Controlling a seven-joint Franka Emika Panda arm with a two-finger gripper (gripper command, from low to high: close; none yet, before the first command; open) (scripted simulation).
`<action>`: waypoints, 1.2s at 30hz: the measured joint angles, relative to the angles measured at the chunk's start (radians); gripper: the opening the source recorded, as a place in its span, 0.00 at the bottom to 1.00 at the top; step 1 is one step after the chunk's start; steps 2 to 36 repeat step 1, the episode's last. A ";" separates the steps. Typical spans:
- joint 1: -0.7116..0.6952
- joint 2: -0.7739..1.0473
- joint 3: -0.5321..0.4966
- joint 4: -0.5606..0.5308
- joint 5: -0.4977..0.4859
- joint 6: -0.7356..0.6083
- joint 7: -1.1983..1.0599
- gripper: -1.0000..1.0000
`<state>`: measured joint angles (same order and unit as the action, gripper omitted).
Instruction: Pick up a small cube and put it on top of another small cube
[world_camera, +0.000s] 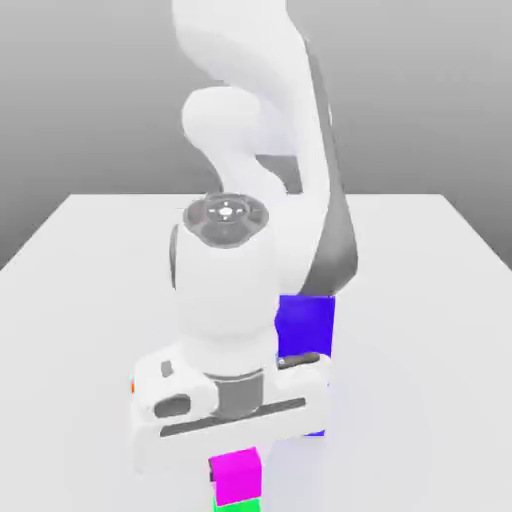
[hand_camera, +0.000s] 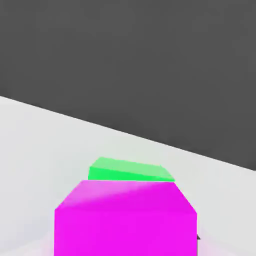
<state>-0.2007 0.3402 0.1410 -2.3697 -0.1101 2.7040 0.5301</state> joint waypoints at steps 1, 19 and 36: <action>0.000 0.000 0.000 0.000 0.000 0.000 0.000 1.00; 0.000 0.000 0.000 0.000 0.000 0.000 0.000 1.00; 0.000 0.000 0.000 0.000 0.000 0.000 0.000 1.00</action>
